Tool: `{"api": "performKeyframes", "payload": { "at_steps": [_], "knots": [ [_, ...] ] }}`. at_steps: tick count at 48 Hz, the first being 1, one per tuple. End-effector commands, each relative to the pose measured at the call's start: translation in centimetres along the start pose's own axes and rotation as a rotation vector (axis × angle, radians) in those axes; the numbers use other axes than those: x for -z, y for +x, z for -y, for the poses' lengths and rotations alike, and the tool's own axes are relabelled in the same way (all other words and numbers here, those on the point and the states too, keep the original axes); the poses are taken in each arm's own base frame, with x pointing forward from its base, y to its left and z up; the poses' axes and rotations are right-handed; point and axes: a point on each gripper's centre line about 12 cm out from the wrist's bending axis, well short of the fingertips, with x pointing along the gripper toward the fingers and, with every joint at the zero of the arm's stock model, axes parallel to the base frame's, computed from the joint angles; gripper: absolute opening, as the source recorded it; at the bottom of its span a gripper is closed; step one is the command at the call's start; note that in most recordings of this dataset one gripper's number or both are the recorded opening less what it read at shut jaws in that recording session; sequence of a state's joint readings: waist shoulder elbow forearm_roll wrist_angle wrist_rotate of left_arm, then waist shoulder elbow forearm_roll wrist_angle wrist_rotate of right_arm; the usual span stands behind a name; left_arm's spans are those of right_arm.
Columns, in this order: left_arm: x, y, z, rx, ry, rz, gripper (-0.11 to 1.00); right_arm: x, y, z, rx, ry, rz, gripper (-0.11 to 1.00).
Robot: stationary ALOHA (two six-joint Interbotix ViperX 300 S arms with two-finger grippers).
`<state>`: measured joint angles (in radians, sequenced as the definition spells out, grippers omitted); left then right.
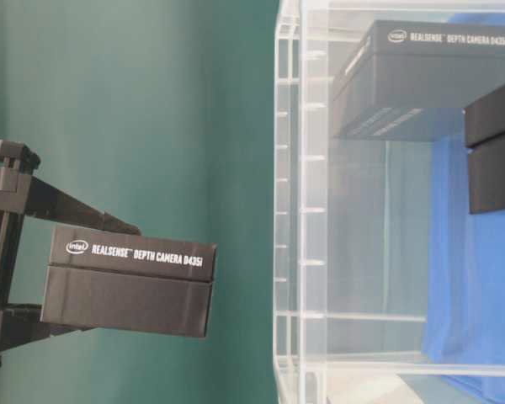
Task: Take the box out of the case with the right arm.
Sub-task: 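Lift the left black box up out of the case with the right gripper, then carry the box toward the viewer and lower it left of the first box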
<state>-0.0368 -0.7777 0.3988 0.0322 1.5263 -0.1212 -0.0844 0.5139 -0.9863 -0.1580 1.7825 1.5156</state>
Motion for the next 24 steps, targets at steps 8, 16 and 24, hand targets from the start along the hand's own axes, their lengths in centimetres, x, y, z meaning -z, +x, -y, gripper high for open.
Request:
{"api": "performKeyframes", "payload": {
  "at_steps": [8,16,24],
  "knots": [
    [-0.41,-0.48,-0.01,0.0,0.0,0.022,0.0,-0.6,-4.45,0.74,-0.103,0.014,0.008,0.68],
    [-0.4,-0.52,-0.01,0.001,-0.002,0.025,0.0,-0.62,-4.45,0.75,-0.103,0.014,0.009,0.68],
    [-0.43,-0.48,-0.02,-0.001,-0.002,0.023,0.0,-0.31,-4.5,0.71,-0.106,0.008,0.006,0.68]
  ]
}}
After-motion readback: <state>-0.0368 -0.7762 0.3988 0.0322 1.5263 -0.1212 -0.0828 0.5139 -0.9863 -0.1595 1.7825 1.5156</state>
